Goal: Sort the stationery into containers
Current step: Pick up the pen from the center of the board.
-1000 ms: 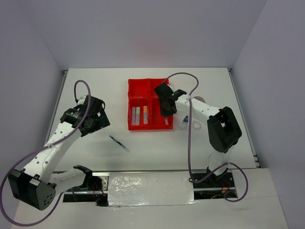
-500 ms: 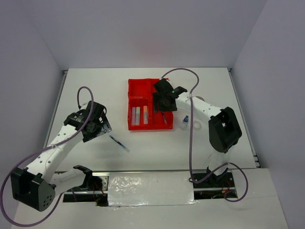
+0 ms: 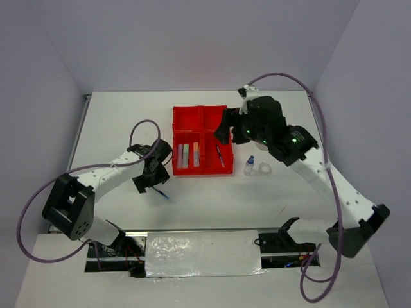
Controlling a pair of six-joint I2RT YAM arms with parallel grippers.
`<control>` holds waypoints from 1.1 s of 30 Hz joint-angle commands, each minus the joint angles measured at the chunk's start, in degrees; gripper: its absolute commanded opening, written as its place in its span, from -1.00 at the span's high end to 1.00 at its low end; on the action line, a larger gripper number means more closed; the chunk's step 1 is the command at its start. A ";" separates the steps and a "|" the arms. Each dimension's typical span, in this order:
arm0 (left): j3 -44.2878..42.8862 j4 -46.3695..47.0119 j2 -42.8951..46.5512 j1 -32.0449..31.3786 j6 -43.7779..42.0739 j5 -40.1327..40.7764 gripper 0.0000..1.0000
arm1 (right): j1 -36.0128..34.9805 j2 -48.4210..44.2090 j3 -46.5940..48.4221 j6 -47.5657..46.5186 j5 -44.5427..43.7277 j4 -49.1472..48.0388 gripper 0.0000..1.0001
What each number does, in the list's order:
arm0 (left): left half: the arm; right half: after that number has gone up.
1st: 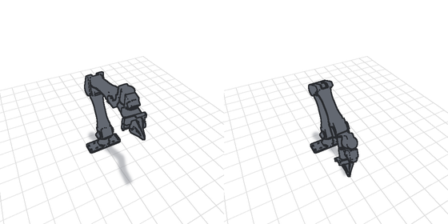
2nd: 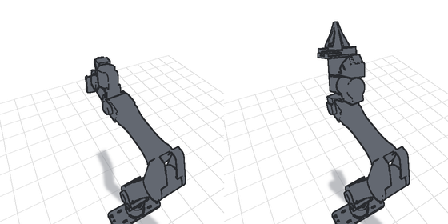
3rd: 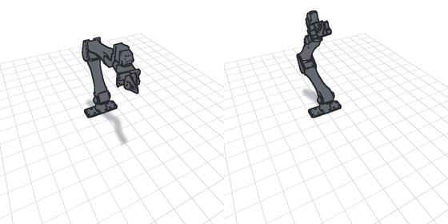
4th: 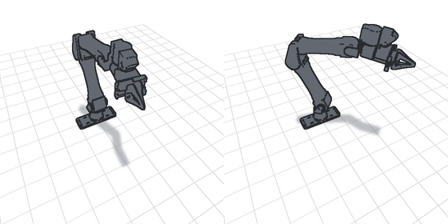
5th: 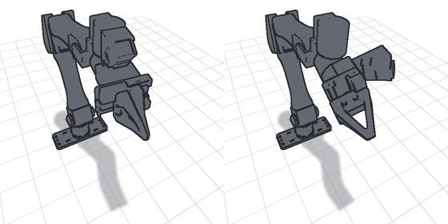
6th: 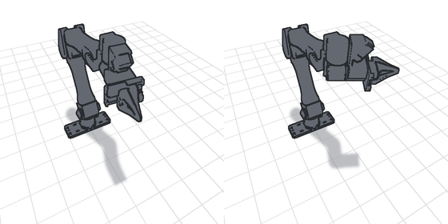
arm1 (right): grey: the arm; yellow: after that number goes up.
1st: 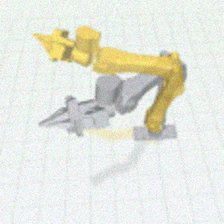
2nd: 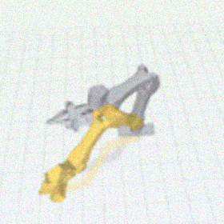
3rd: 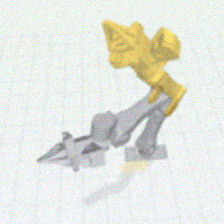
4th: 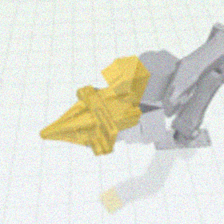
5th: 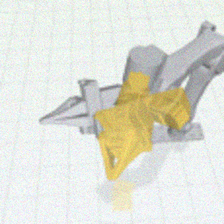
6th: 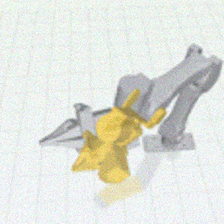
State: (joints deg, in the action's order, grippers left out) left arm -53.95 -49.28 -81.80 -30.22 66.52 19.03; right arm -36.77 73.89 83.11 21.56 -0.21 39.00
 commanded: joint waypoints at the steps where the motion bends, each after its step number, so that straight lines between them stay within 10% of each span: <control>1: -2.82 -0.64 -3.35 -0.63 7.91 2.33 -0.61 | -0.23 -5.32 -3.83 -1.87 2.76 4.50 -0.53; 13: 6.75 10.69 -8.55 -1.07 11.08 -3.20 -0.14 | -0.31 -15.09 -6.38 -3.72 5.47 10.04 -0.56; 20: 13.70 13.69 -4.17 -3.26 16.70 -3.30 1.00 | -0.31 -15.62 -4.37 -4.95 7.41 11.36 -0.58; 27: 5.80 8.13 13.32 -7.92 9.97 7.34 1.00 | 0.56 -14.30 -1.20 -5.65 3.31 12.76 -0.60; 33: -9.29 21.93 4.41 -12.49 -5.51 3.84 1.00 | 9.25 -12.45 1.79 -3.72 -2.61 17.33 -0.63</control>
State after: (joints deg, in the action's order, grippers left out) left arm -56.84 -35.44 -72.18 -41.04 69.73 23.24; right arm -31.53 61.12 82.24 17.23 0.73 53.74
